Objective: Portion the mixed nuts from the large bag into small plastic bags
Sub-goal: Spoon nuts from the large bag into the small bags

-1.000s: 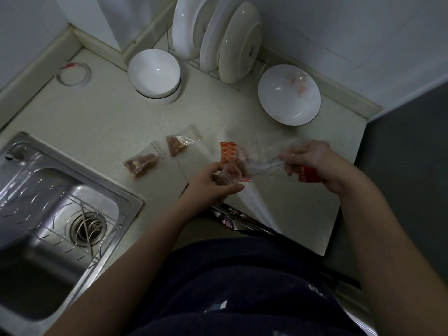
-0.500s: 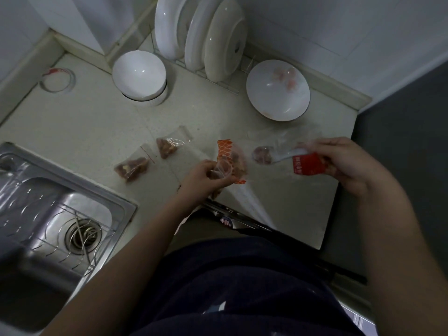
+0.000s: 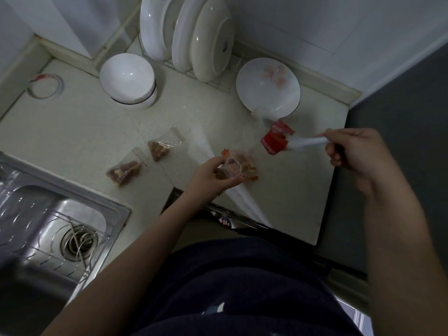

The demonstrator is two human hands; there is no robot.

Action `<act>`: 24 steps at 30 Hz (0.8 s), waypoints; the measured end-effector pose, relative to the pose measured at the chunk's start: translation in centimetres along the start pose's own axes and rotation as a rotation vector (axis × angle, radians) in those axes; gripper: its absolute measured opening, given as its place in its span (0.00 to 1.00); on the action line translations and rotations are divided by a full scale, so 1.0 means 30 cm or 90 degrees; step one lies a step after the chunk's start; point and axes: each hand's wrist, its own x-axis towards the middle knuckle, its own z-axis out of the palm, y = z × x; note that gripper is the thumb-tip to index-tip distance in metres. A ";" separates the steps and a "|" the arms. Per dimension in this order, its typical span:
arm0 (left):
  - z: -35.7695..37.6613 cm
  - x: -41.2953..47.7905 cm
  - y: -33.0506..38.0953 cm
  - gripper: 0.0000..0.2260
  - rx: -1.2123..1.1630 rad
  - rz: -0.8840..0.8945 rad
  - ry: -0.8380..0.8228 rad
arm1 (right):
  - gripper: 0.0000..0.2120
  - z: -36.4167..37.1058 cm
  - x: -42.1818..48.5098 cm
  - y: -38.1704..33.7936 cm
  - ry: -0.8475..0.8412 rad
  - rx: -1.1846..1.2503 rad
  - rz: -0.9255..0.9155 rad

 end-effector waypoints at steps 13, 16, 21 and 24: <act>-0.022 -0.038 0.093 0.16 -0.036 0.115 0.052 | 0.09 0.072 -0.068 -0.076 -0.049 0.091 -0.053; -0.030 -0.054 0.113 0.15 -0.075 0.106 0.061 | 0.10 0.106 -0.107 -0.101 -0.070 0.064 -0.093; -0.050 -0.070 0.130 0.17 -0.099 0.101 0.091 | 0.12 0.168 -0.184 -0.129 -0.079 -0.114 -0.232; -0.063 -0.073 0.134 0.17 -0.085 0.111 0.106 | 0.13 0.201 -0.224 -0.139 -0.076 -0.233 -0.346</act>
